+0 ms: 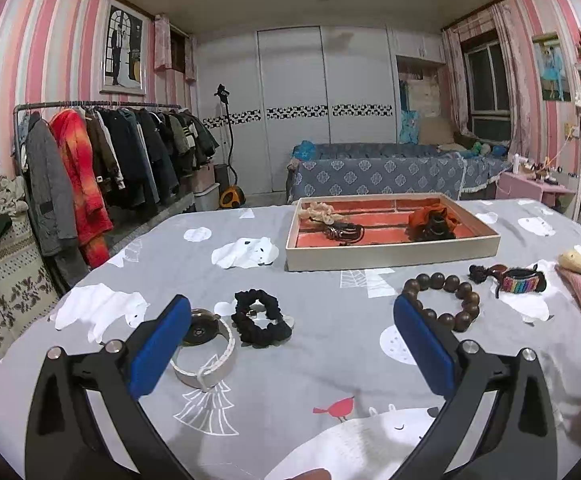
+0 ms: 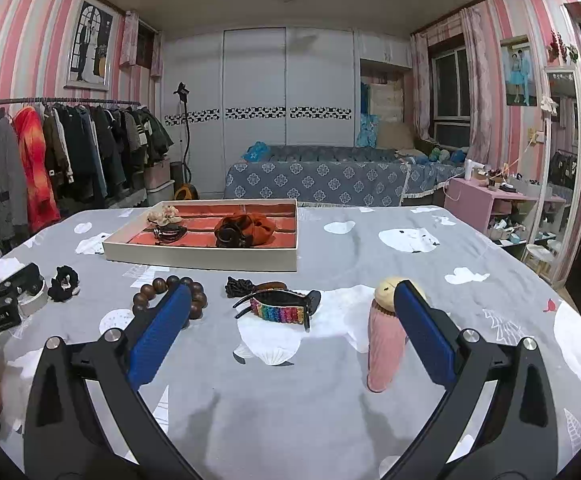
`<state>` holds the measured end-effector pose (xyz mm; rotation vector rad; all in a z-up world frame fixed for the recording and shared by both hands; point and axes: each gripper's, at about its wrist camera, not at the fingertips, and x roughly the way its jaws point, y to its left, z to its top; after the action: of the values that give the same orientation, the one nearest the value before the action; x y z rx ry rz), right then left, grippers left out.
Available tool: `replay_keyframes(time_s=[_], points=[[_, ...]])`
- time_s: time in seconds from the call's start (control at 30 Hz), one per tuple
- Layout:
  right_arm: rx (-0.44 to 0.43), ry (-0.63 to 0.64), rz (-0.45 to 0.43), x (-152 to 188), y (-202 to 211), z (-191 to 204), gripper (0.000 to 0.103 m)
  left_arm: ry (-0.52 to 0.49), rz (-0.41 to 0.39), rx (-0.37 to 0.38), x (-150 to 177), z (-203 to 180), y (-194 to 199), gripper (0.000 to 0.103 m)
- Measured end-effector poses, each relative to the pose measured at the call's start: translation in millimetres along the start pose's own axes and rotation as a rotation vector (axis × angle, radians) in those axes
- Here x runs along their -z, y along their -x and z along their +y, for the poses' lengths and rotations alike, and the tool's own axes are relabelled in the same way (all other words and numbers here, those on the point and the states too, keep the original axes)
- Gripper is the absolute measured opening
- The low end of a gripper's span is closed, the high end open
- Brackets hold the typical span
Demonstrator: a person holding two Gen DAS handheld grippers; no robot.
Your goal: Organize jewelry
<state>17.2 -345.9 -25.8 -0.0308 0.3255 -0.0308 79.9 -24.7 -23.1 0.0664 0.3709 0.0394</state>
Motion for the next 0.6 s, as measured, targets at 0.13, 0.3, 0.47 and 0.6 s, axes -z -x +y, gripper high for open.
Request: replay_keyframes(time_s=[0.13, 0.3, 0.47, 0.6], points=[[-0.001, 0.004, 0.006, 1, -1, 1, 0.099, 0.038, 0.002, 0.003, 1, 8, 0, 0.099], [-0.005, -0.003, 0.012, 1, -2, -1, 0.099, 0.055, 0.011, 0.01, 1, 10, -2, 0.099], [-0.002, 0.005, 0.012, 2, -1, 1, 0.099, 0.059, 0.02, 0.019, 0, 11, -4, 0.099], [-0.005, -0.014, 0.01, 2, 0, -3, 0.099, 0.103, 0.014, 0.035, 2, 21, 0, 0.099]])
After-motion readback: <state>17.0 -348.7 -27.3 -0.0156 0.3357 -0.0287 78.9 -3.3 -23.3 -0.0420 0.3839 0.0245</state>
